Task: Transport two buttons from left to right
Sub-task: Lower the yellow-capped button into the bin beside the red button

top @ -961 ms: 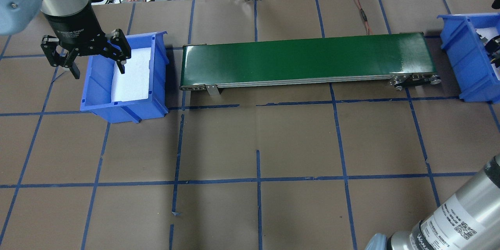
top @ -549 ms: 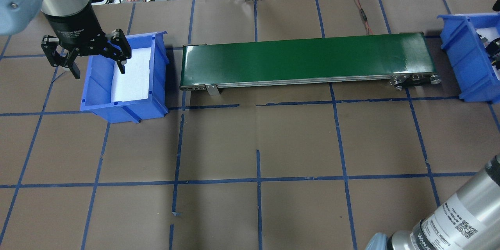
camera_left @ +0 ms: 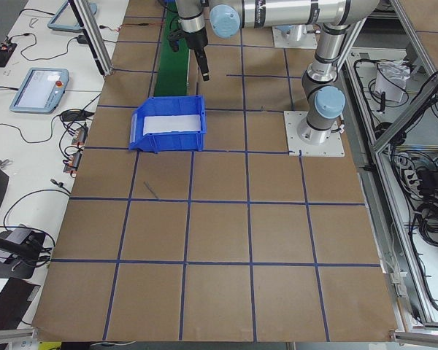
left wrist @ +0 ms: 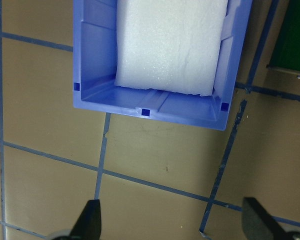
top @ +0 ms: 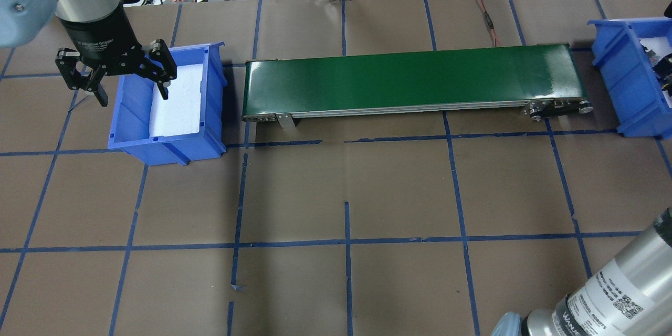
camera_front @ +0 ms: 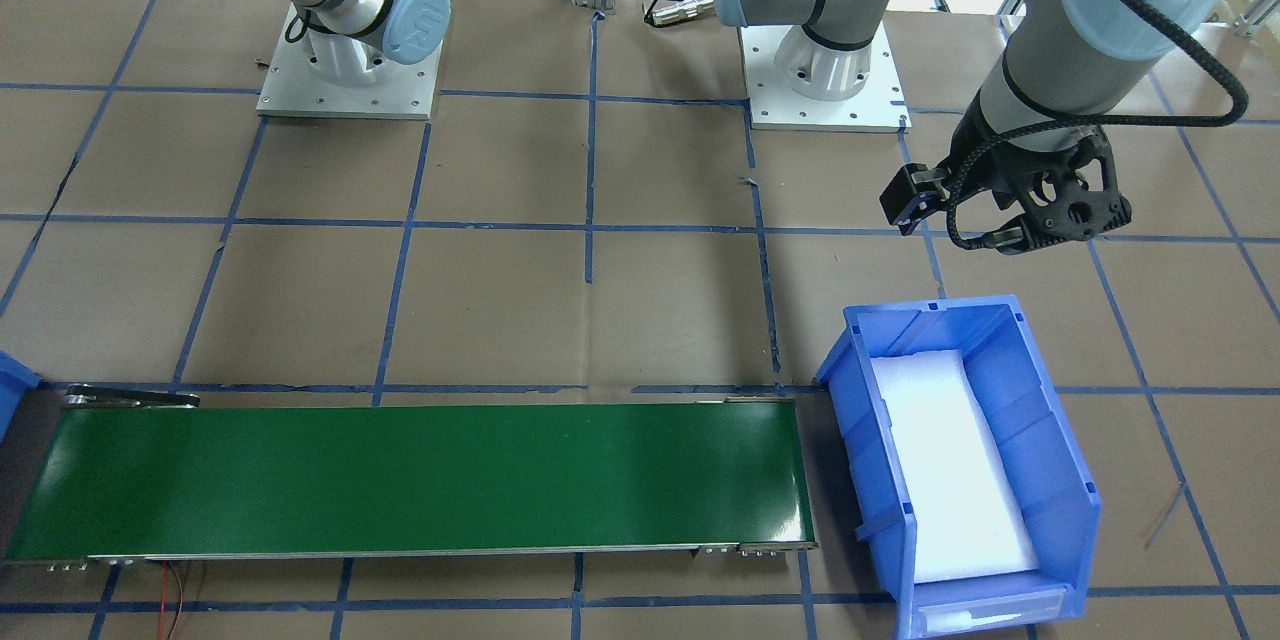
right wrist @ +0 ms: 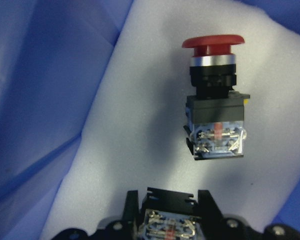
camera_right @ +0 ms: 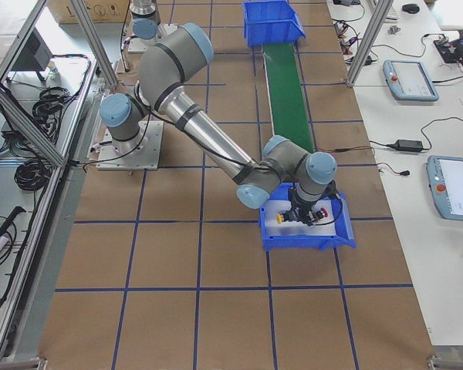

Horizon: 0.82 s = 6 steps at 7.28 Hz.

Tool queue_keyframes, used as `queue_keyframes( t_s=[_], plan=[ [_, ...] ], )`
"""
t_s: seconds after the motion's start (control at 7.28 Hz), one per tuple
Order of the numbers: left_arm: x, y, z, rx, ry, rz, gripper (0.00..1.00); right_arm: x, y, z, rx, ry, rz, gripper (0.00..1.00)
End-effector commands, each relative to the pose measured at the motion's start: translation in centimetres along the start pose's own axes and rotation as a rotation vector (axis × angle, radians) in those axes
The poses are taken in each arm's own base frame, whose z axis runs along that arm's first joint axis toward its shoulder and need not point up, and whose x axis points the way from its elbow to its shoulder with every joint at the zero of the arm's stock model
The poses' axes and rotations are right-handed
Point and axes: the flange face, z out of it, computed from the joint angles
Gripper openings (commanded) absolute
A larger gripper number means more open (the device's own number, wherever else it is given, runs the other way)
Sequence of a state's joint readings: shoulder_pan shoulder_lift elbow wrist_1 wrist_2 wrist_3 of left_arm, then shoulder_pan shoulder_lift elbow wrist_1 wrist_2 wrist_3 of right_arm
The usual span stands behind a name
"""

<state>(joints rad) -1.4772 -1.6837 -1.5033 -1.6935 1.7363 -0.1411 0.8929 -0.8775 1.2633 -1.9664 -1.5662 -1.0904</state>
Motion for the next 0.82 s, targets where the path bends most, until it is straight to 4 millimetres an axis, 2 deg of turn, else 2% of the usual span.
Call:
queue_keyframes(
  t_s=[0.0, 0.27, 0.41, 0.69],
  plan=[
    [0.0, 0.0, 0.0, 0.001, 0.001, 0.0, 1.0, 0.0, 0.1, 0.2, -0.006, -0.005, 0.001, 0.88],
    [0.0, 0.0, 0.0, -0.001, 0.0, 0.0, 1.0, 0.0, 0.0, -0.2, -0.001, -0.002, 0.001, 0.88],
    [0.0, 0.0, 0.0, 0.001, 0.0, 0.0, 1.0, 0.1, 0.0, -1.6, 0.011, 0.014, 0.003, 0.88],
    [0.0, 0.0, 0.0, -0.001, 0.001, 0.0, 1.0, -0.5, 0.1, -9.0, 0.024, 0.026, 0.001, 0.9]
  ],
)
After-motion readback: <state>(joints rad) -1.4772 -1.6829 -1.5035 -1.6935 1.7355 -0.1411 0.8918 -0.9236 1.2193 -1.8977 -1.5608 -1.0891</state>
